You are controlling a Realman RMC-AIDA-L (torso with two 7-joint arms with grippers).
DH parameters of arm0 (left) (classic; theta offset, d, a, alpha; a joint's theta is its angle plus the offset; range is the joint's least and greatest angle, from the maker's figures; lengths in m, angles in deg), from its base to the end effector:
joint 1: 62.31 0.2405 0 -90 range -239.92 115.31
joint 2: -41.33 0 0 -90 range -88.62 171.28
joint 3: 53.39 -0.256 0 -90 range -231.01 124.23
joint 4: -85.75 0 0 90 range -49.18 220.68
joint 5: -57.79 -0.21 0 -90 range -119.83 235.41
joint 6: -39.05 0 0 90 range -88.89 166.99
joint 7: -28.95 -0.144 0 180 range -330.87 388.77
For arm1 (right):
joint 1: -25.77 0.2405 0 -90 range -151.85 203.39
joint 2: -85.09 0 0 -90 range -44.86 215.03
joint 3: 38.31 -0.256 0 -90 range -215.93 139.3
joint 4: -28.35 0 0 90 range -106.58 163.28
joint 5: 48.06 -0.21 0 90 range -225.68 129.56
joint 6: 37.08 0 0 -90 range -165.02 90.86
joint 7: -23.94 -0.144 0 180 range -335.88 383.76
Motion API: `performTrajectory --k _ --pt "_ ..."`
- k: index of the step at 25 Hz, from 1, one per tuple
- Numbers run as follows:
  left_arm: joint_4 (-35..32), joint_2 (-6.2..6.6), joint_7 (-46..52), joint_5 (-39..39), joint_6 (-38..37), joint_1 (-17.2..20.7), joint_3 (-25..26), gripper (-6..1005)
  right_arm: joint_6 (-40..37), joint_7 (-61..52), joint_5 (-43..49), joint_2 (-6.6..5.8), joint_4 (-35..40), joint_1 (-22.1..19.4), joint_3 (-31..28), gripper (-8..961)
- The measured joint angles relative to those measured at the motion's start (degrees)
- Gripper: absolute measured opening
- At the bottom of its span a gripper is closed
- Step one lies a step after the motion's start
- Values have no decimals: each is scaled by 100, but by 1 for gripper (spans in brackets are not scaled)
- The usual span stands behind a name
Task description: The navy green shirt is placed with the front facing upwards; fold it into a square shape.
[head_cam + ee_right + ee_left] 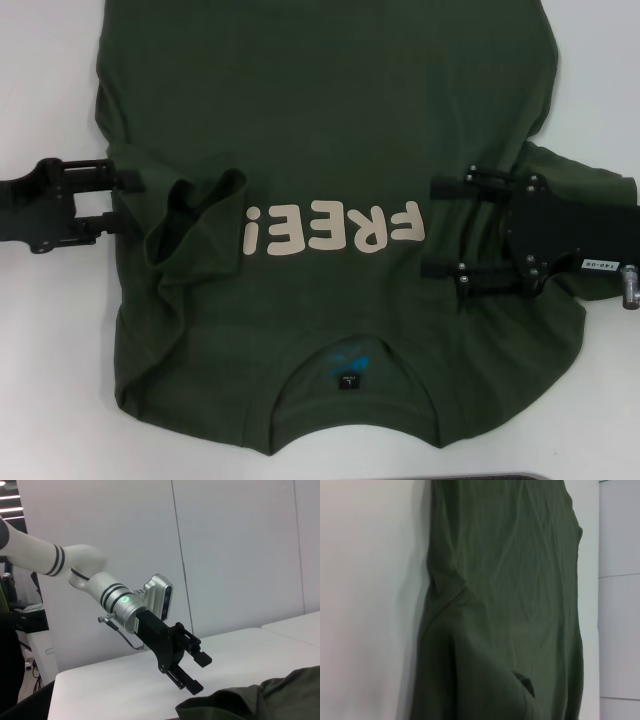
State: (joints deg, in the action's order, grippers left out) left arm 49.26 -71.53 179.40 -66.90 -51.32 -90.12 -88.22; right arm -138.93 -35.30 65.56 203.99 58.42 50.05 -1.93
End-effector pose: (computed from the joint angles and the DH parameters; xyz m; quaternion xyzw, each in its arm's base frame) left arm -0.3177 0.3152 0.0387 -0.6226 -0.7537 -0.2084 0.0316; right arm 0.2796 0.2672 -0.0101 -0.9370 0.1238 0.3137 0.0916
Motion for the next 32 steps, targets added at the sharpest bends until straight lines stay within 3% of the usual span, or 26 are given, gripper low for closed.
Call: performTrajectory --k 19,32 --pt "119 -168 181 -153 528 -74 -532 692 -34 0 2 -7 -1 -80 0 917" --pt "125 -422 127 -84 818 -630 -444 692 -45 34 2 -1 -20 -132 0 917"
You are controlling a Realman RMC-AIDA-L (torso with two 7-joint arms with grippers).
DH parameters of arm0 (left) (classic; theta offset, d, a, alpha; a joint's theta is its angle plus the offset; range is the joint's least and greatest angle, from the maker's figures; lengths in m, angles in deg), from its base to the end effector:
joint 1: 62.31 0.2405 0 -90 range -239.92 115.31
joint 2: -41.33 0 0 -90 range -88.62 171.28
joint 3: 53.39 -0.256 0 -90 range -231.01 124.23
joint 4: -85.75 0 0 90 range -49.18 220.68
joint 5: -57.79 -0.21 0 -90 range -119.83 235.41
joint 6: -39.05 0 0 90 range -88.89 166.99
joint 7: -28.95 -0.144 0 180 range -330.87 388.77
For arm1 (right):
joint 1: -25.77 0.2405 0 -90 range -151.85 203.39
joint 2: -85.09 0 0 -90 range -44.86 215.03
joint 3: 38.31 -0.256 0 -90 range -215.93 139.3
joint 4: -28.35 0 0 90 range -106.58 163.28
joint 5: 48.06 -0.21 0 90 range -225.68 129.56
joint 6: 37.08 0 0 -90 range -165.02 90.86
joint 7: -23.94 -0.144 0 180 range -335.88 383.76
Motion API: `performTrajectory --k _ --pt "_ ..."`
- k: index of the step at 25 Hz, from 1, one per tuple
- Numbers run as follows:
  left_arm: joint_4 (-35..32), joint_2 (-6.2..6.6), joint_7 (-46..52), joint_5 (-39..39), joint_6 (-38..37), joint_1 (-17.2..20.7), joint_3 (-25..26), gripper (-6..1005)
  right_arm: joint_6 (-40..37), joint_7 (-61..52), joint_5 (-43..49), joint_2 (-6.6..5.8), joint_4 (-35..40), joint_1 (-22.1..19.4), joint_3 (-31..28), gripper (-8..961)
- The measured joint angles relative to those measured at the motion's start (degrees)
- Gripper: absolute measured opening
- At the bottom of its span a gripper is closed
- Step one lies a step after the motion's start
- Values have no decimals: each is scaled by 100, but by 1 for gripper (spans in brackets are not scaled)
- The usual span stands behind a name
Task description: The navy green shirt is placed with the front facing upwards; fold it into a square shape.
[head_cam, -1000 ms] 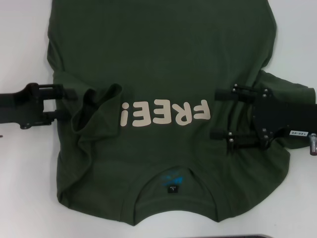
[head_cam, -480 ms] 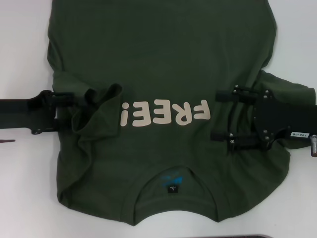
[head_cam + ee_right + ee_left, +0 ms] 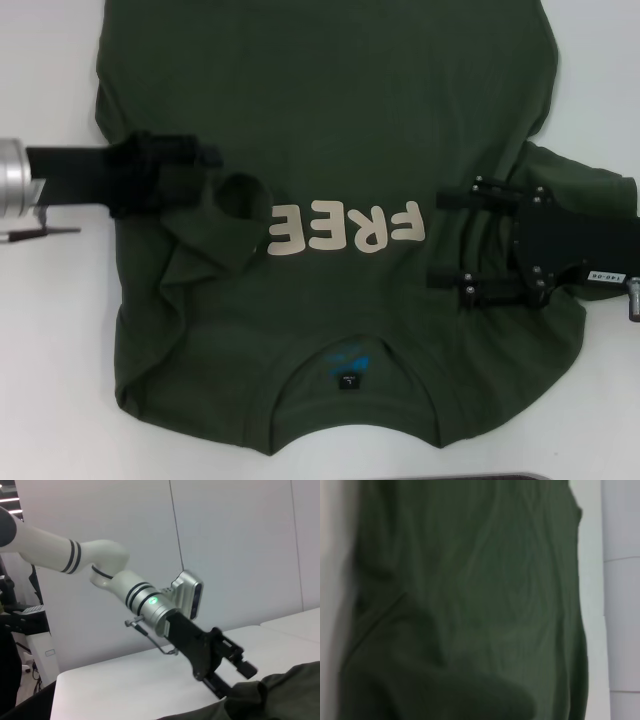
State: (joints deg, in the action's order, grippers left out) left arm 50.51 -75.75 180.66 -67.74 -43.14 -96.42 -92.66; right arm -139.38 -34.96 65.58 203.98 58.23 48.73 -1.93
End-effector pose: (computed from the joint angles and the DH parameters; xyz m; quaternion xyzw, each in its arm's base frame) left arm -0.2800 0.3477 -0.0040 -0.6484 -0.7367 -0.1886 0.0364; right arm 0.2850 0.2595 -0.0103 -0.9353 0.1317 0.3153 0.0924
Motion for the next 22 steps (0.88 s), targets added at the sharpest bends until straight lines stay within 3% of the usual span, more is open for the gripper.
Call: performTrajectory --k 5,8,12,16,22 --pt "-1 -61 -48 73 230 -271 15 692 0 -1 0 11 11 -24 0 917" --pt "-4 -13 -29 76 215 -281 16 692 0 -3 0 17 16 -26 0 917" --pt "-99 98 139 99 37 -40 52 692 0 -21 -12 13 24 -20 0 917" --pt "-466 109 220 138 -119 253 196 692 0 -24 -22 5 26 5 0 917" --pt "-479 189 284 -2 -82 306 145 691 2 -26 -26 2 27 23 0 917"
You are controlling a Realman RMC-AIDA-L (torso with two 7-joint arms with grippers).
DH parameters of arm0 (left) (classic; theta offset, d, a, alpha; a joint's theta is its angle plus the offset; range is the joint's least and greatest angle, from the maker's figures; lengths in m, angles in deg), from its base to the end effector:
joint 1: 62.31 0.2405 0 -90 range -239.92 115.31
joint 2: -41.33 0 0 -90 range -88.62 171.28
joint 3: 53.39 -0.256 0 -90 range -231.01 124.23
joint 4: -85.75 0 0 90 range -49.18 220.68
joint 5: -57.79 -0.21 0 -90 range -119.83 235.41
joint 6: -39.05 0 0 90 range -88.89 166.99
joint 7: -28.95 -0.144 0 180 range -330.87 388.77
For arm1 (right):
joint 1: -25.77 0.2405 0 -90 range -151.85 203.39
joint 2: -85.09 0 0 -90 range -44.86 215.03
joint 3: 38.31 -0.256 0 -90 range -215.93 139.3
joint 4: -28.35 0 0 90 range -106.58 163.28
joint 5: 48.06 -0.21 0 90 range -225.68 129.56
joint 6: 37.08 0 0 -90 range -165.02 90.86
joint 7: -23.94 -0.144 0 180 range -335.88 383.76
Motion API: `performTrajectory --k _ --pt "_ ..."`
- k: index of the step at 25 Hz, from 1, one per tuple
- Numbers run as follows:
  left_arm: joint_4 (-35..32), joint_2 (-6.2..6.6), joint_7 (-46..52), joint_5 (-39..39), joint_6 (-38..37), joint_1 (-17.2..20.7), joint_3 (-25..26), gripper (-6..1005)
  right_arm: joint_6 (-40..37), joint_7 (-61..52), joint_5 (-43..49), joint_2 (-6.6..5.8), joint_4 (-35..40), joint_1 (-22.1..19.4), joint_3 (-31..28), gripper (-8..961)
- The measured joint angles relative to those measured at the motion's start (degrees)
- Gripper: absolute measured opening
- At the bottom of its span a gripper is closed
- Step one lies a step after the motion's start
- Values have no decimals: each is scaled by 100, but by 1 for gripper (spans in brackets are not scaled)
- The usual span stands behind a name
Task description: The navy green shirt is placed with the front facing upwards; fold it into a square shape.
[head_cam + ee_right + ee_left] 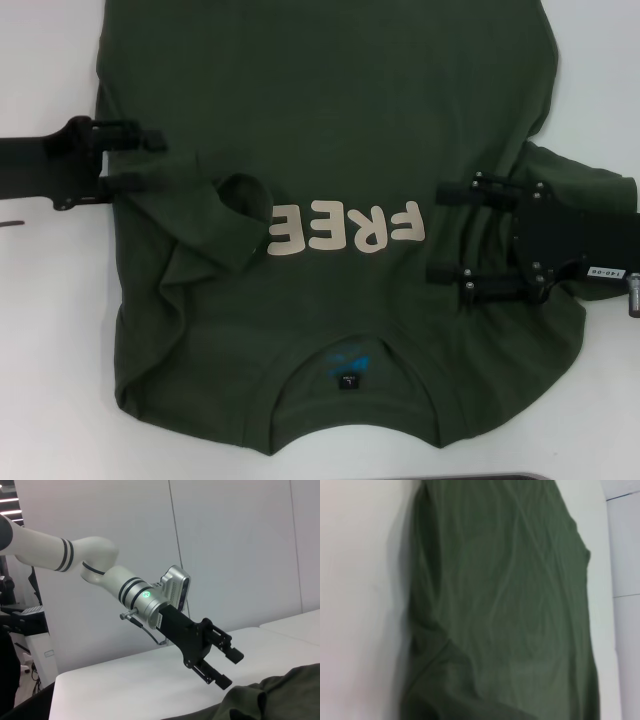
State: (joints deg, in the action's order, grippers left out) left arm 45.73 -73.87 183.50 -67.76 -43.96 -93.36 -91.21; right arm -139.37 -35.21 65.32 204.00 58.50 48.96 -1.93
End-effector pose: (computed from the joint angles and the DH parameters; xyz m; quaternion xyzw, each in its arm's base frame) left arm -0.2992 0.3465 0.0291 -0.6279 -0.7474 -0.2030 0.0772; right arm 0.2836 0.2616 -0.0094 -0.9351 0.1300 0.3162 0.0936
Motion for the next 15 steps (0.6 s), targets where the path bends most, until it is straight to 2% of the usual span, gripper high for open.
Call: performTrajectory --k 7,15 --pt "1 52 115 -202 50 81 6 691 27 0 -1 -1 0 2 0 917" --pt "152 -19 124 -351 268 35 -108 691 33 0 1 -1 9 -11 0 917"
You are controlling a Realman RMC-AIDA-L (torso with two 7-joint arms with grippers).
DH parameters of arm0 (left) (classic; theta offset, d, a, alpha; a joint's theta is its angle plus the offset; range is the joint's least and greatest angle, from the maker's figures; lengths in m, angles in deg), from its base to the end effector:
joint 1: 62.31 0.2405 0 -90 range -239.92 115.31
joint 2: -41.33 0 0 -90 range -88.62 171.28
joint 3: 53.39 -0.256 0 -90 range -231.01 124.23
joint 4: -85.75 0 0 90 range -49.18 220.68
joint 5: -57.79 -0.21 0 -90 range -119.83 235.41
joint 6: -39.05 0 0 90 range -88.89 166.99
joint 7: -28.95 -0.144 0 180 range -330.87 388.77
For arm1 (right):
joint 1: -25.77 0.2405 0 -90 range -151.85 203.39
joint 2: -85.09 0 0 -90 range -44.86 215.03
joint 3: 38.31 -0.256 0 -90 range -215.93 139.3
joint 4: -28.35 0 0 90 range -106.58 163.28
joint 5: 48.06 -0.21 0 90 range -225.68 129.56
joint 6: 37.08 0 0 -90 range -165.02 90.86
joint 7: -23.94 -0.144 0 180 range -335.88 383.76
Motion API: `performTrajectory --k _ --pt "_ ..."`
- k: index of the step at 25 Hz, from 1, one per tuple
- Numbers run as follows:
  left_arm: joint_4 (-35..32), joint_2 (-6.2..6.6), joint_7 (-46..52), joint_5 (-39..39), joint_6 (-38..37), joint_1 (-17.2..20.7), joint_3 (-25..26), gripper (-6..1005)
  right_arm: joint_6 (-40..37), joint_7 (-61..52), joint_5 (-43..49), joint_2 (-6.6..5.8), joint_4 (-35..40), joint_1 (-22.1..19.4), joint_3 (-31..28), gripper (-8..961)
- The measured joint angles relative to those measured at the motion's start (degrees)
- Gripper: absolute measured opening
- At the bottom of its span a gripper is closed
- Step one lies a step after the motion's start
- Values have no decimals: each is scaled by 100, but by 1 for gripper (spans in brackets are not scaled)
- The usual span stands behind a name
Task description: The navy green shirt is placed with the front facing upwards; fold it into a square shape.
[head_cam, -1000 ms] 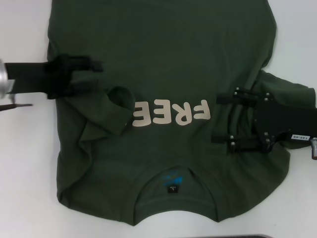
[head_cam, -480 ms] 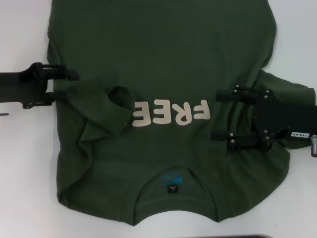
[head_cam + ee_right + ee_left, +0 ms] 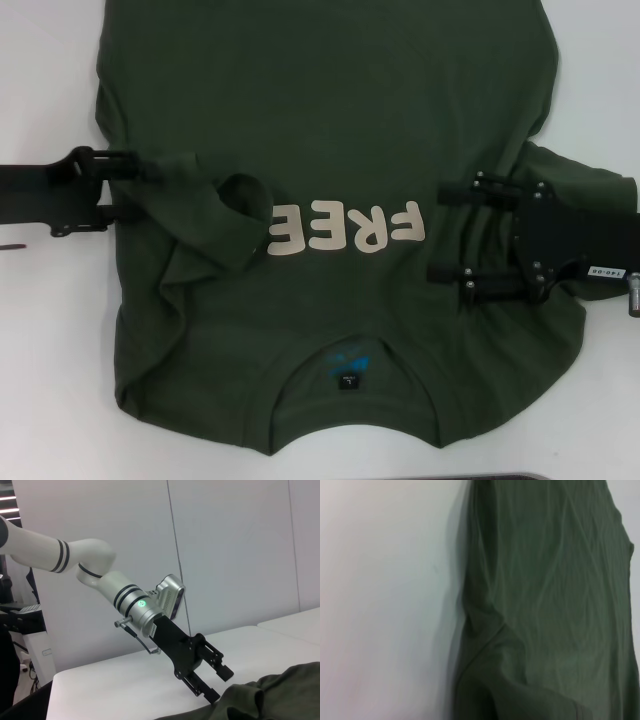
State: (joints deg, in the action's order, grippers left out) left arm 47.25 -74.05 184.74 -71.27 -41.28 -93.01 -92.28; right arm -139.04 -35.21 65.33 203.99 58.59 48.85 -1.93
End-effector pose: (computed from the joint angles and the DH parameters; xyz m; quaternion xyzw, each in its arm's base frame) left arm -0.3127 0.3408 0.0191 -0.6140 -0.7650 -0.1702 0.0935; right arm 0.2846 0.2618 -0.0093 -0.9354 0.1312 0.3139 0.0964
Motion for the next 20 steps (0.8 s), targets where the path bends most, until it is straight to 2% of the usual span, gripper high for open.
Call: performTrajectory --k 8,15,20 --pt "170 -79 -29 -4 204 -214 -169 691 -2 1 7 0 -5 -43 0 917" --pt "131 -261 -130 63 212 -548 -123 691 0 22 21 13 -10 -49 0 916" --pt "116 -308 -355 515 174 -714 -95 691 -25 7 24 18 -9 -50 0 916"
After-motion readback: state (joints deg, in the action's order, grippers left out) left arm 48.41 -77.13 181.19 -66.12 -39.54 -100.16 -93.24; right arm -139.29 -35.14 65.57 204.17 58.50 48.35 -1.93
